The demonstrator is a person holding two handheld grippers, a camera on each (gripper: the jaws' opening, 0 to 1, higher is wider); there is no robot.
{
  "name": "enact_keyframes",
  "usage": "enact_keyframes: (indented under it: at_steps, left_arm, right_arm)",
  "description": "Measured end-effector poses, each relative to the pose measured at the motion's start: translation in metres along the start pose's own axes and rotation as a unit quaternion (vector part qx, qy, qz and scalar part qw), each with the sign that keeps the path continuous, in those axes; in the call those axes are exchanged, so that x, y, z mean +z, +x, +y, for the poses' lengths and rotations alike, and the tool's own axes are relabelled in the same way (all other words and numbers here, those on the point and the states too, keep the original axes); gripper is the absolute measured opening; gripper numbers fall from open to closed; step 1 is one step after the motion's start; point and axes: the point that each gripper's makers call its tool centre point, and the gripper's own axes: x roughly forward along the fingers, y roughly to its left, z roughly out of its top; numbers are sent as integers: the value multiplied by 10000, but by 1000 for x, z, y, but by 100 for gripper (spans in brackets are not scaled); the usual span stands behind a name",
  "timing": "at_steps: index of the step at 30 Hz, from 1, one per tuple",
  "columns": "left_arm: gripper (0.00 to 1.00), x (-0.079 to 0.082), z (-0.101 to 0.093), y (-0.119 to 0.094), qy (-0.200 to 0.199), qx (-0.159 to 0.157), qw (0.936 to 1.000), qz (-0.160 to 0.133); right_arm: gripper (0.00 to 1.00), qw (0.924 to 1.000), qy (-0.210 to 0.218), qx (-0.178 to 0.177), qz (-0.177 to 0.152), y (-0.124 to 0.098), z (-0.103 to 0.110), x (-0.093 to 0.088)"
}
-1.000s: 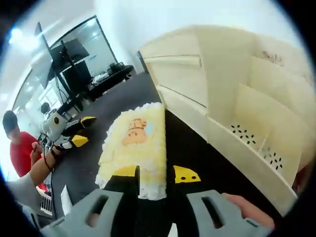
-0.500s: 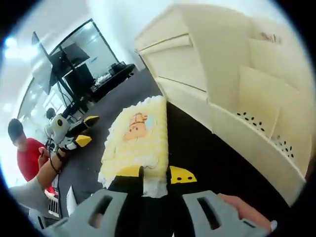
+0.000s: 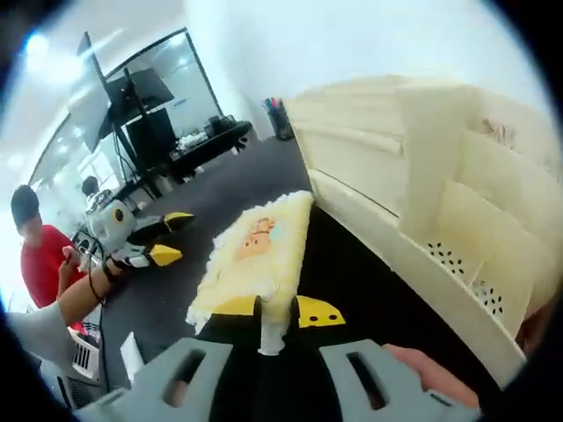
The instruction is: Open the drawer, pick up the cosmetic bottles from the table one by one, place them into the drawer, release the gripper, close the drawer, and move the gripper away
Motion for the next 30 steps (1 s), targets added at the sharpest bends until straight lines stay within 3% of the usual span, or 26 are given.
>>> enact_keyframes:
  at_steps: [2,5,6,7,8,11,13,17,20,22,25,27,30]
  left_arm:
    - [42,0,1,0,2,1,10000,2]
    - [42,0,1,0,5,-6,10000,1]
    - [42,0,0,0,3,-6,10000,-3]
    - [42,0,0,0,1,-6,10000,-6]
    - [42,0,-1,0,1,-9,10000,-6]
    - [42,0,-1,0,17,-12,10000,7]
    - [42,0,-1,0,15,-23,10000,-1]
    - [43,1,-1,0,4,-47,10000,-24]
    - [43,2,-8,1,-62,-163,9998,-40]
    - [43,5,-15,3,-272,-307,9991,-72]
    - [43,13,-27,8,-620,-438,9970,-148]
    - [44,16,-38,17,-472,-533,9973,-154]
    - [46,6,-55,33,231,-647,9976,90]
  right_arm:
    - [11,9995,36,285,-136,1,13,9]
    - [11,9995,-145,293,-28,5,24,6]
    - [9,9976,-75,678,-152,7,39,9]
    - [8,9928,324,1135,-178,8,58,10]
    - [8,9910,386,1271,-140,11,65,10]
    - [10,9971,-223,722,-32,17,54,3]
    - [13,9974,-130,708,-77,16,52,3]
    - [20,9992,35,307,-259,14,23,5]
    - [33,9982,335,76,-500,22,0,4]
    - [35,9963,583,66,-623,31,-15,6]
    - [35,9956,683,181,-611,38,-14,1]
    - [35,9946,794,205,-641,41,-15,1]
    - [35,9943,836,240,-618,44,-15,-1]
